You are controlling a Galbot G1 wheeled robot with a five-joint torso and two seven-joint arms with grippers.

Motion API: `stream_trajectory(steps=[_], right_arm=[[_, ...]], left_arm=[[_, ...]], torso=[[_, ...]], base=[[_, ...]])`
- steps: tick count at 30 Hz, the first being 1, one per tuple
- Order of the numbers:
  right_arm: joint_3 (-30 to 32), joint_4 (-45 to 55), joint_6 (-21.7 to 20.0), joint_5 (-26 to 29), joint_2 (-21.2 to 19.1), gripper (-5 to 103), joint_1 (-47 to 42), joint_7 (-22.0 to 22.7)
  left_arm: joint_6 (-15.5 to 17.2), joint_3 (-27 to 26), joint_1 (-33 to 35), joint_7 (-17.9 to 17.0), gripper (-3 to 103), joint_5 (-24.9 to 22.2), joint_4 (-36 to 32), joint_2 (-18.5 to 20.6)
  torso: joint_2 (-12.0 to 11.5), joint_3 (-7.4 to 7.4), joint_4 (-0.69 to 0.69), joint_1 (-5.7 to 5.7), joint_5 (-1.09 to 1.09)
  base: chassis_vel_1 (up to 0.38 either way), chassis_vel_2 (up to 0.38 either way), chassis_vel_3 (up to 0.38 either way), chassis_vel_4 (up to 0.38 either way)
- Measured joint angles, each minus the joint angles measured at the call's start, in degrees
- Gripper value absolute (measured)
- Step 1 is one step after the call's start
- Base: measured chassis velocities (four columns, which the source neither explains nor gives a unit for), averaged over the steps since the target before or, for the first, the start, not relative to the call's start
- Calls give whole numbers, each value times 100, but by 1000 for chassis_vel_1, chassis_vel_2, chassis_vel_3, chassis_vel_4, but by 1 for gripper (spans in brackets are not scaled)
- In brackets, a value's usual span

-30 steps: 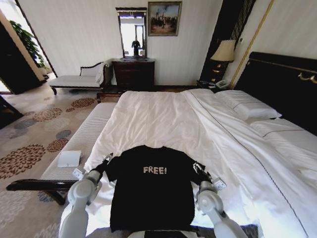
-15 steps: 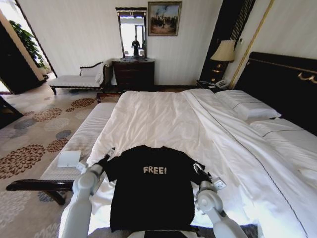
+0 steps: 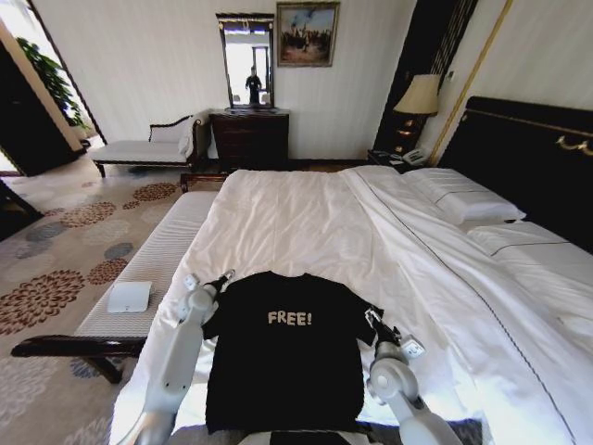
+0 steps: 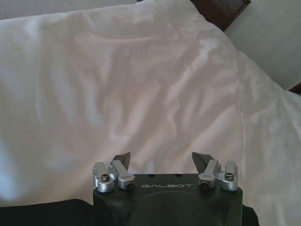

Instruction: Fold the clothes on the bed.

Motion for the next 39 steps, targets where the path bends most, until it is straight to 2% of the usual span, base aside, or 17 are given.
stream_trajectory(steps=[6, 7, 11, 12, 14, 17, 20, 22, 23, 26, 30, 32, 34, 37, 39], right_arm=[[18, 13, 7, -22, 77, 100, -15, 0], [18, 13, 7, -22, 77, 100, -15, 0], [-14, 14, 9, -54, 136, 100, -6, -1], [-14, 14, 9, -54, 136, 100, -6, -1], [-32, 11, 9, -65, 149, 100, 5, -1], [-42, -8, 9, -68, 150, 100, 20, -1], [-45, -19, 9, -69, 148, 100, 32, -1], [-53, -35, 9, -68, 148, 100, 38, -2], [-58, -44, 8, -69, 149, 100, 42, -2], [-70, -61, 8, -68, 153, 100, 52, -3], [-88, -95, 7, -59, 167, 100, 93, -3], [-89, -95, 6, -57, 169, 100, 96, -4], [-89, -99, 6, -54, 170, 100, 97, -5], [-87, -103, 6, -51, 168, 100, 91, -8], [-79, -108, 6, -47, 161, 100, 81, -16]], left_arm=[[188, 156, 99, 5, 56, 21, -63, 163], [188, 156, 99, 5, 56, 21, -63, 163], [209, 166, 211, 26, 34, 48, -81, 206], [209, 166, 211, 26, 34, 48, -81, 206], [209, 172, 249, 60, 24, 68, -75, 208], [207, 174, 257, 86, 17, 91, -40, 204], [203, 167, 264, 93, 19, 92, -29, 203], [202, 160, 282, 95, 23, 92, -25, 211], [201, 158, 290, 98, 29, 92, -25, 215], [199, 154, 307, 101, 33, 92, -25, 220], [192, 155, 337, 119, 56, 94, -42, 209], [186, 160, 339, 124, 56, 107, -41, 202], [173, 176, 345, 130, 64, 135, -41, 181], [162, 194, 353, 134, 58, 159, -40, 158], [147, 207, 363, 136, 48, 190, -46, 127]], torso=[[0, -1, 1, -1, 0], [0, -1, 1, -1, 0], [0, -1, 1, 0, 0], [0, -1, 1, 0, 0], [0, -1, 2, -1, 0], [0, -1, 2, -1, -1], [0, -1, 1, -1, 0], [0, 0, 1, -1, -1], [0, -1, 1, -1, -1], [1, -1, 1, -1, 0], [0, -1, 1, -1, 0], [0, 0, 1, -1, 0], [0, -1, 1, -1, 0], [0, -1, 1, -1, 0], [0, 0, 1, -1, 0]], base=[[0, 0, 0, 0], [0, 0, 0, 0], [0, 0, 0, 0], [0, 0, 0, 0], [0, 0, 0, 0], [0, 0, 0, 0], [0, 0, 0, 0], [0, 0, 0, 0], [0, 0, 0, 0], [0, 0, 0, 0], [0, 0, 0, 0], [0, 0, 0, 0], [0, 0, 0, 0], [0, 0, 0, 0], [0, 0, 0, 0]])
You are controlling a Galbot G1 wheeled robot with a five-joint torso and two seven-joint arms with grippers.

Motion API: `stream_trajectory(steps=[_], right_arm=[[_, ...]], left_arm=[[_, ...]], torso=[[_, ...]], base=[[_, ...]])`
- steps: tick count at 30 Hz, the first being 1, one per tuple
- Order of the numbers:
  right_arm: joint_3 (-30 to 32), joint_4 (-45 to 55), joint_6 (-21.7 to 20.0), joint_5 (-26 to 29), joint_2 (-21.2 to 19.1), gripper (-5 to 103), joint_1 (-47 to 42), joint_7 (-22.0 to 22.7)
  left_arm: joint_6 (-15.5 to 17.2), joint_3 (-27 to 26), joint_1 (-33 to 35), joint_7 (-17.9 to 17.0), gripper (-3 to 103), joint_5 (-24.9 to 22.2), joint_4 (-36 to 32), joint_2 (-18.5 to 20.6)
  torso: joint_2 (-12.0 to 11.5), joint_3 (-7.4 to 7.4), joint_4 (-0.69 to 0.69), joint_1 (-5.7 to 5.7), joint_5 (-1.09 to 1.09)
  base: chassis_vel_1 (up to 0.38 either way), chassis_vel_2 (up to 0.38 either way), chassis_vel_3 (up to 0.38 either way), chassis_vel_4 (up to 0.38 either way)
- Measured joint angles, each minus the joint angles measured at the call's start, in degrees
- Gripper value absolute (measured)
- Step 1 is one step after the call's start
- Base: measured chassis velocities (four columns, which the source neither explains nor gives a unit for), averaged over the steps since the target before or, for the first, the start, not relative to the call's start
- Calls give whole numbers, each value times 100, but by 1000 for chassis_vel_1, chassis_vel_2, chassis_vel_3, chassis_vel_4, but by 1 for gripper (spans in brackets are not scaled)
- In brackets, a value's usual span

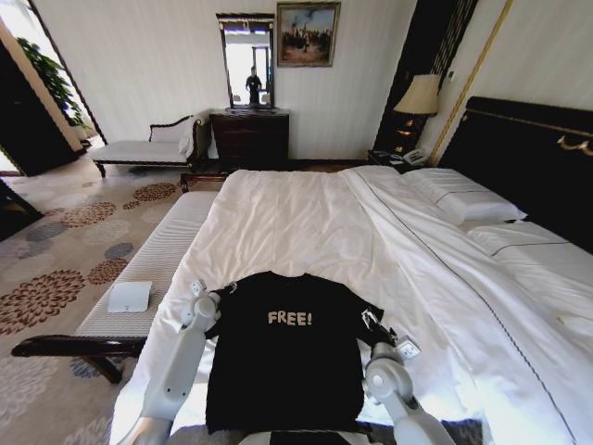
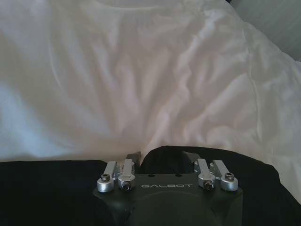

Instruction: Fold the clothes on the bed.

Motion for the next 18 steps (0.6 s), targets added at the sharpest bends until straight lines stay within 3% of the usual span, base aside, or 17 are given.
stream_trajectory(steps=[4, 7, 9, 11, 18], right_arm=[[3, -8, 0, 5, -4, 100, 0, -8], [-8, -24, 0, 7, -5, 100, 16, -12], [-14, -27, 0, 9, -5, 100, 21, -13], [-27, -35, 1, 12, -7, 100, 34, -16], [-51, -74, 2, 17, -16, 100, 61, -23]], left_arm=[[-15, 4, 21, 0, 38, 22, -33, -24], [-19, -1, 60, -2, 22, 31, -98, -36], [-19, -5, 74, -4, 22, 32, -122, -36], [-19, -13, 92, -11, 13, 32, -158, -34], [-17, -60, 110, -33, 7, 38, -231, -9]], torso=[[0, 0, 0, 0, 0], [0, 0, 0, 0, 0], [0, 0, 0, 0, 0], [0, 0, 0, 0, 0], [0, 0, 0, 0, 0]], base=[[0, 0, 0, 0], [0, 0, 0, 0], [0, 0, 0, 0], [0, 0, 0, 0], [0, 0, 0, 0]])
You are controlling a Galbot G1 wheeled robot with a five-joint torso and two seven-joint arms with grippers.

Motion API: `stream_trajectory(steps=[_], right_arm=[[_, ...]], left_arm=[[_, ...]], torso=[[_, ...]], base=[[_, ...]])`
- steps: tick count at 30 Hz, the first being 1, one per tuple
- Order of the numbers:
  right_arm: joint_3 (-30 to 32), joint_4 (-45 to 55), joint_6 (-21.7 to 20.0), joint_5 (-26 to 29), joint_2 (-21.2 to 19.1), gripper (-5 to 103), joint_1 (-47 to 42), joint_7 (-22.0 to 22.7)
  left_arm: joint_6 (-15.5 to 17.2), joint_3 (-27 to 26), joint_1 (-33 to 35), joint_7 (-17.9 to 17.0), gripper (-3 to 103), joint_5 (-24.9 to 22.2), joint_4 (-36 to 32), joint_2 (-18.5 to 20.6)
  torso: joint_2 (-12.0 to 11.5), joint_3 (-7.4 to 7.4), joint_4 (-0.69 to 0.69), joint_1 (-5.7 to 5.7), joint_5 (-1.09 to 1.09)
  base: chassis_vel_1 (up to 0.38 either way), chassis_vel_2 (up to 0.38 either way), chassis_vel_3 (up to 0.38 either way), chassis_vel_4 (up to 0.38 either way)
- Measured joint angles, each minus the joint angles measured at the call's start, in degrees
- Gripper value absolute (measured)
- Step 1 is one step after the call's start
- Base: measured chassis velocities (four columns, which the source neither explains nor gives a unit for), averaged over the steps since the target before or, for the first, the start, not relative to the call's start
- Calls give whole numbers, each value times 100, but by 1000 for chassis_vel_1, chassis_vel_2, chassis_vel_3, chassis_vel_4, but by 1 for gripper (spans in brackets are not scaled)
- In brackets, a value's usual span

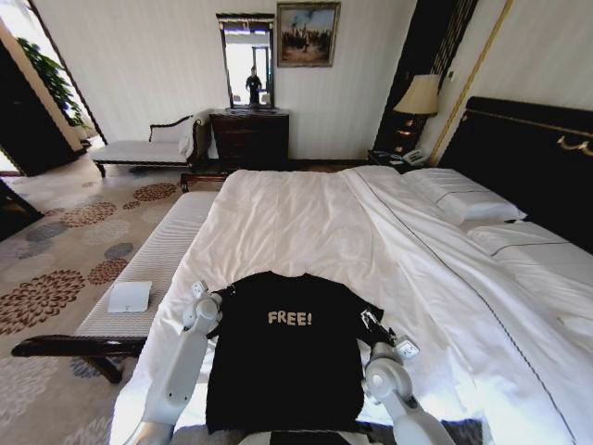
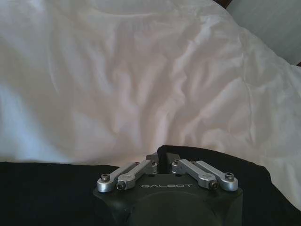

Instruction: Fold the clothes on the bed.

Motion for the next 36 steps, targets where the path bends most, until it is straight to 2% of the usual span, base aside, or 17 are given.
stream_trajectory(steps=[5, 6, 7, 9, 15, 19, 21, 23, 36], right_arm=[[-5, -12, 0, 4, -8, 100, 10, -3], [-6, -22, 0, 6, -13, 100, 15, -4], [-6, -22, 0, 6, -13, 100, 15, -4], [-7, -31, 1, 10, -17, 100, 25, -5], [-11, -50, 2, 19, -23, 100, 39, -8], [-15, -58, 2, 34, -31, 100, 63, -9], [-15, -58, 2, 39, -34, 100, 66, -9], [-15, -59, 2, 44, -39, 100, 70, -9], [-17, -71, 3, 49, -35, 100, 72, -9]], left_arm=[[4, -30, -2, -5, 13, 32, -4, 19], [7, -47, -12, -6, 18, 37, -4, 24], [7, -47, -12, -6, 18, 37, -4, 24], [17, -79, -41, -9, 28, 34, -5, 33], [35, -85, -65, -18, 32, -22, -9, 50], [68, -87, -70, -70, 12, -99, -4, -7], [69, -86, -67, -70, 12, -99, -3, -14], [70, -85, -63, -71, 3, -100, -2, -23], [-1, -130, -128, 21, 0, -100, -44, -19]], torso=[[0, 0, 0, 0, 0], [0, 0, 0, 0, 0], [0, 0, 0, 0, 0], [0, 0, 0, 0, 0], [0, 0, 0, 0, 0], [0, 0, 0, 0, 0], [0, 0, 0, 0, 0], [0, 0, 0, 0, 0], [0, 0, 0, 0, 0]], base=[[0, 0, 0, 0], [0, 0, 0, 0], [0, 0, 0, 0], [0, 0, 0, 0], [0, 0, 0, 0], [0, 0, 0, 0], [0, 0, 0, 0], [0, 0, 0, 0], [0, 0, 0, 0]])
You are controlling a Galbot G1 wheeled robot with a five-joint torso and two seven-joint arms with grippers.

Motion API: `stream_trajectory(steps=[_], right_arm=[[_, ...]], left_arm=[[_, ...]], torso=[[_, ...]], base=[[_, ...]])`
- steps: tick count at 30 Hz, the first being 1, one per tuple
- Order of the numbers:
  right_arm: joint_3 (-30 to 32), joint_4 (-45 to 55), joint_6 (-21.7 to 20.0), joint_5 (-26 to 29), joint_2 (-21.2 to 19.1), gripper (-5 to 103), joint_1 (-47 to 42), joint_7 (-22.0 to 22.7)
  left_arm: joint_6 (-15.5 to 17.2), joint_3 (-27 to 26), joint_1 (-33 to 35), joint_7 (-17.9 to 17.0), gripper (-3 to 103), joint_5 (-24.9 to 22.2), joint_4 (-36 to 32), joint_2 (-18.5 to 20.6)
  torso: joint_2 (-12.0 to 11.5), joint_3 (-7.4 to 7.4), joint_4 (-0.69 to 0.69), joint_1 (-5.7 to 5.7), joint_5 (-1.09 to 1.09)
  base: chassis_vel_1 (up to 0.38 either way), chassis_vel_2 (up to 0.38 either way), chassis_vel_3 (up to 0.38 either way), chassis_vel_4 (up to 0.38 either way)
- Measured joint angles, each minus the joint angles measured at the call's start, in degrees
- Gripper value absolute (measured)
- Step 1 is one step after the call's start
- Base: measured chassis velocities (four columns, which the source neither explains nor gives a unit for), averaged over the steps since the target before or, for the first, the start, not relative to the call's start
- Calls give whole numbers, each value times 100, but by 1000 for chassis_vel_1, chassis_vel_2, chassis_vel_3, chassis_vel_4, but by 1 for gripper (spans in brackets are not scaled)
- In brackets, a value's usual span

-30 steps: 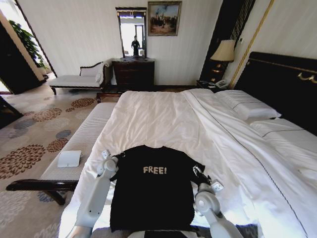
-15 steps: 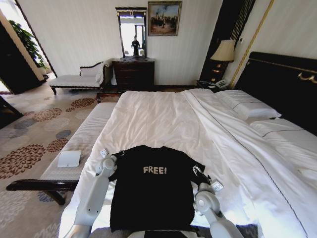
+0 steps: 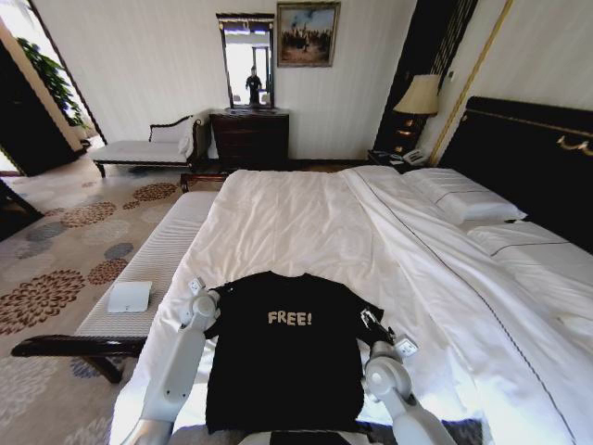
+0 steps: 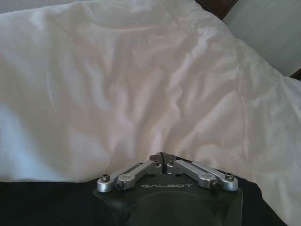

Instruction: Fold the clothes on the bed.

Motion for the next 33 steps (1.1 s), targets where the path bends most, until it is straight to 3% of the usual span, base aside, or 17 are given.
stream_trajectory(steps=[12, 16, 18, 22, 24, 25, 28, 30, 33], right_arm=[[-3, 30, -1, -16, 15, 100, -23, 0], [6, 77, -1, -32, 35, 100, -63, 0], [13, 90, -1, -32, 36, 100, -70, 0], [43, 159, 1, -33, 42, 100, -106, 0], [44, 163, 2, -33, 45, 100, -108, 0], [39, 175, 4, -37, 64, 100, -112, 0], [1, 218, 5, -53, 117, 100, -113, 0], [-13, 236, 4, -56, 131, 100, -113, 0], [-46, 272, 4, -78, 165, 100, -116, -2]], left_arm=[[-149, -75, 30, 85, -3, 180, 4, 32], [-414, -371, 199, 124, 18, 195, -38, 3], [-448, -458, 250, 126, 18, 133, -86, 9], [-506, -848, 751, 86, 40, -163, -447, 182], [-506, -868, 811, 80, 40, -178, -496, 193], [-505, -932, 1074, 54, 45, -203, -688, 203], [-437, -1087, 1543, -22, 61, -211, -1133, 26], [-426, -1135, 1663, -39, 61, -215, -1247, -40], [-411, -1220, 1927, -83, 78, -218, -1464, -200]], torso=[[0, 0, -1, 0, 0], [0, 0, 0, 0, -1], [0, 0, 0, 0, -1], [1, 0, 1, 0, 0], [1, 0, 2, 0, 0], [1, 0, 2, 0, 0], [1, 0, 1, -1, 0], [1, -1, 1, -1, 0], [1, -1, 1, -1, 0]], base=[[0, 0, 0, 0], [0, 0, 0, 0], [0, 0, 0, 0], [0, 0, 0, 0], [0, 0, 0, 0], [0, 0, 0, 0], [0, 0, 0, 0], [0, 0, 0, 0], [0, 0, 0, 0]])
